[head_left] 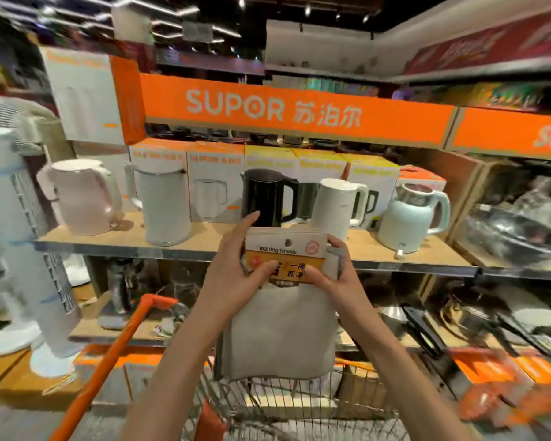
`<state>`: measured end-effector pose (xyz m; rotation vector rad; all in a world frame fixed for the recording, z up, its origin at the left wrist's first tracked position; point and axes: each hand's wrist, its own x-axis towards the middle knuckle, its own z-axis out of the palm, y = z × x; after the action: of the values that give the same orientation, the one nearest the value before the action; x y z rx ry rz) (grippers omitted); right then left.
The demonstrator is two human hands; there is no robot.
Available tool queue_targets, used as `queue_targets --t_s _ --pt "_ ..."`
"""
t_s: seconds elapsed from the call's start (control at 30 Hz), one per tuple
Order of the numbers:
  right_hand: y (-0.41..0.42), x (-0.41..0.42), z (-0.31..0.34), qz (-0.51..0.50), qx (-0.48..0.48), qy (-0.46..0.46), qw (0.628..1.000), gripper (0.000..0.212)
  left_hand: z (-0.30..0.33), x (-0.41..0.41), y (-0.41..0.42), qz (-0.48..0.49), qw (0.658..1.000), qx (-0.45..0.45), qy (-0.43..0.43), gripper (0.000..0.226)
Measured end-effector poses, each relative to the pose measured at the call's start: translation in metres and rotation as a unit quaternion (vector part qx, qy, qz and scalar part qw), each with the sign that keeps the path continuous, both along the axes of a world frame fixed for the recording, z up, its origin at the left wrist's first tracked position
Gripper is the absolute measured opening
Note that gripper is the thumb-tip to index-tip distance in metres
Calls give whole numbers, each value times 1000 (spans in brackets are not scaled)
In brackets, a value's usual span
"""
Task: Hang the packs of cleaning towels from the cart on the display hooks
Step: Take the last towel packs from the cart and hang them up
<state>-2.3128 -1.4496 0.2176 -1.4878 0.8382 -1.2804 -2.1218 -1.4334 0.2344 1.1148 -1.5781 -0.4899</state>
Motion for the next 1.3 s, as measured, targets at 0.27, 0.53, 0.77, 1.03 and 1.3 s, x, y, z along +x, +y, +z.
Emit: queue_targets --t_s 0.27,0.53,0.77,1.03,1.3 --pt "17 -10 22 -51 -28 45 997 75 15 -1 9 -54 989 -9 137 59" --pt "17 -25 24 -58 -60 -18 996 78 12 -7 21 -122 978 24 168 63" --pt "11 -31 25 -58 -53 -40 996 64 8 -22 28 -103 992 50 51 89" --pt "9 -46 -22 -47 4 -10 999 65 -49 -38 29 -94 992 37 80 56" --pt "-4 -53 -114 -64 92 83 990 65 -139 -47 16 -61 987 121 92 46"
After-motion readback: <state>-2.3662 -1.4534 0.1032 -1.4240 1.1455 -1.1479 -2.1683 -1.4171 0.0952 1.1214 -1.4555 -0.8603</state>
